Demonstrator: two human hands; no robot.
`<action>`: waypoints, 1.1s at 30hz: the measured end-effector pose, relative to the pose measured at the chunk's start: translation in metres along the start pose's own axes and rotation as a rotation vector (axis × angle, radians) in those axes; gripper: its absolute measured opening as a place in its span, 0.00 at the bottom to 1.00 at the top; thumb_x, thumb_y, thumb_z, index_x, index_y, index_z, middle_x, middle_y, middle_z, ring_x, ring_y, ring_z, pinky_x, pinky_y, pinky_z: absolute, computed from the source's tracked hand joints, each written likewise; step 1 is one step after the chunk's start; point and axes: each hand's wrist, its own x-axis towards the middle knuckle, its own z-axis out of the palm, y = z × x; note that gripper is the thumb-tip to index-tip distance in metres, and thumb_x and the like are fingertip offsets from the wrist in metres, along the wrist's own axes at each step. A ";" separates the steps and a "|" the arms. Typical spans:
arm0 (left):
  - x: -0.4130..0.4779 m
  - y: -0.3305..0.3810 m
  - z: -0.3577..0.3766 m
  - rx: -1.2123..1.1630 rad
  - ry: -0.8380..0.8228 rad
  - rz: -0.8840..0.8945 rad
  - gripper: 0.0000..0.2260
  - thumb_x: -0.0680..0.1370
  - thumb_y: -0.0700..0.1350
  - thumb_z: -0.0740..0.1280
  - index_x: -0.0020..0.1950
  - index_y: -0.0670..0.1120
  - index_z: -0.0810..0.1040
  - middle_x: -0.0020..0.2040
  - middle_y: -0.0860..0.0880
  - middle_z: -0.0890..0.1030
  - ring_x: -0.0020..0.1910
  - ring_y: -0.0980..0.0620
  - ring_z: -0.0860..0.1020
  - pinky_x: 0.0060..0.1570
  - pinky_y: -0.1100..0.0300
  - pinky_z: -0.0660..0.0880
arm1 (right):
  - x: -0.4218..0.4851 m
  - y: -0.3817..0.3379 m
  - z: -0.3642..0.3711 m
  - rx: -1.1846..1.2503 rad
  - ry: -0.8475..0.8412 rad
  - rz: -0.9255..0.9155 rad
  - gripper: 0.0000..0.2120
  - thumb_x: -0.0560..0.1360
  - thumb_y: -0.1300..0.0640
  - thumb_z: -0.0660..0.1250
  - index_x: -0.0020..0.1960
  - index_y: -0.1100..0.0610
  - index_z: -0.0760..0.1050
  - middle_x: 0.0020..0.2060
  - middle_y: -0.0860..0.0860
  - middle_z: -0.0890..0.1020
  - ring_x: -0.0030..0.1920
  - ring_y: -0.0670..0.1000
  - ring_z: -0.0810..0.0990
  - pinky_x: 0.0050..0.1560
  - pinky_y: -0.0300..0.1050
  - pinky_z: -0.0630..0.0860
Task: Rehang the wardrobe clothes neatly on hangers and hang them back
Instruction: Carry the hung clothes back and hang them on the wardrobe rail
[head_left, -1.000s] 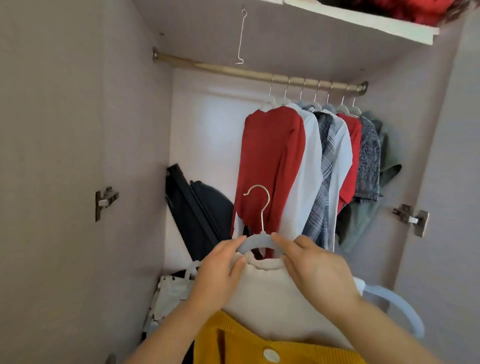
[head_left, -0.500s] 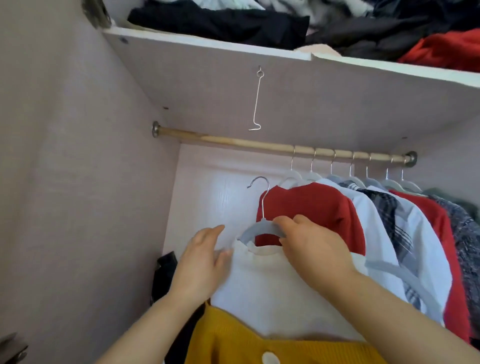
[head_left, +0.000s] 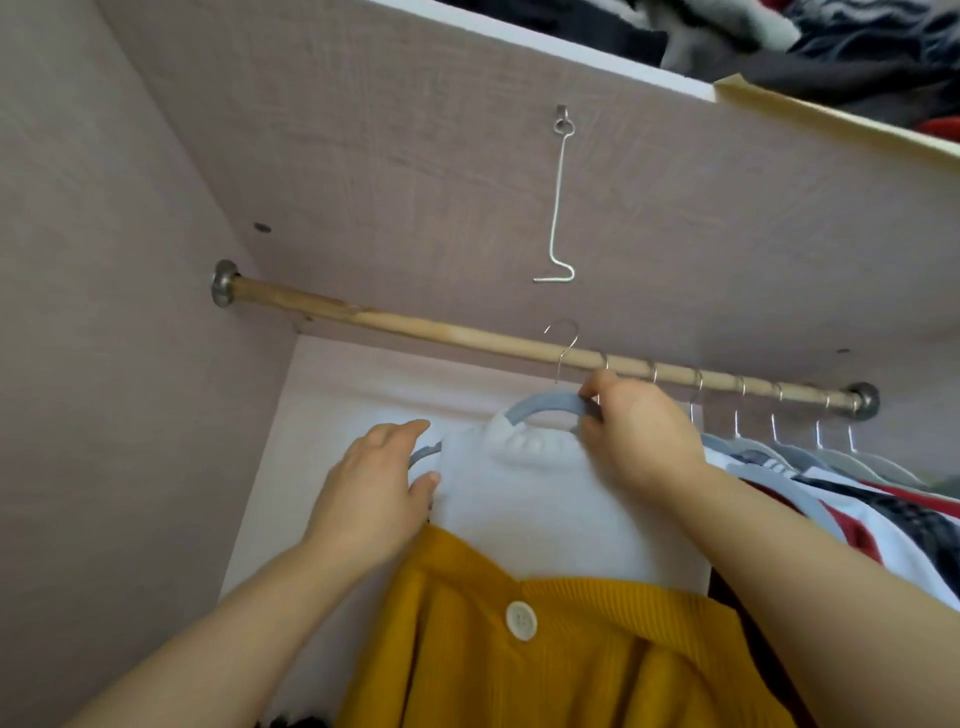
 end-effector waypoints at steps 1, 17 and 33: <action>0.003 -0.003 0.003 0.004 0.005 0.002 0.23 0.77 0.48 0.62 0.72 0.50 0.63 0.69 0.50 0.68 0.67 0.50 0.66 0.65 0.56 0.64 | 0.007 0.002 0.004 0.005 0.008 0.002 0.11 0.74 0.61 0.59 0.55 0.55 0.72 0.49 0.56 0.80 0.49 0.60 0.77 0.40 0.47 0.70; 0.001 -0.021 0.054 0.025 -0.068 0.007 0.22 0.78 0.50 0.61 0.72 0.53 0.62 0.67 0.53 0.69 0.59 0.53 0.72 0.60 0.59 0.67 | -0.002 0.016 0.048 0.089 -0.014 -0.112 0.13 0.76 0.54 0.62 0.60 0.52 0.72 0.52 0.53 0.79 0.52 0.57 0.77 0.44 0.48 0.72; -0.094 -0.047 0.047 0.072 -0.229 -0.085 0.24 0.78 0.50 0.62 0.73 0.49 0.61 0.69 0.48 0.67 0.67 0.48 0.65 0.67 0.55 0.62 | -0.107 -0.023 0.091 0.015 0.104 -0.342 0.18 0.73 0.56 0.67 0.62 0.55 0.75 0.64 0.60 0.74 0.66 0.63 0.70 0.66 0.62 0.62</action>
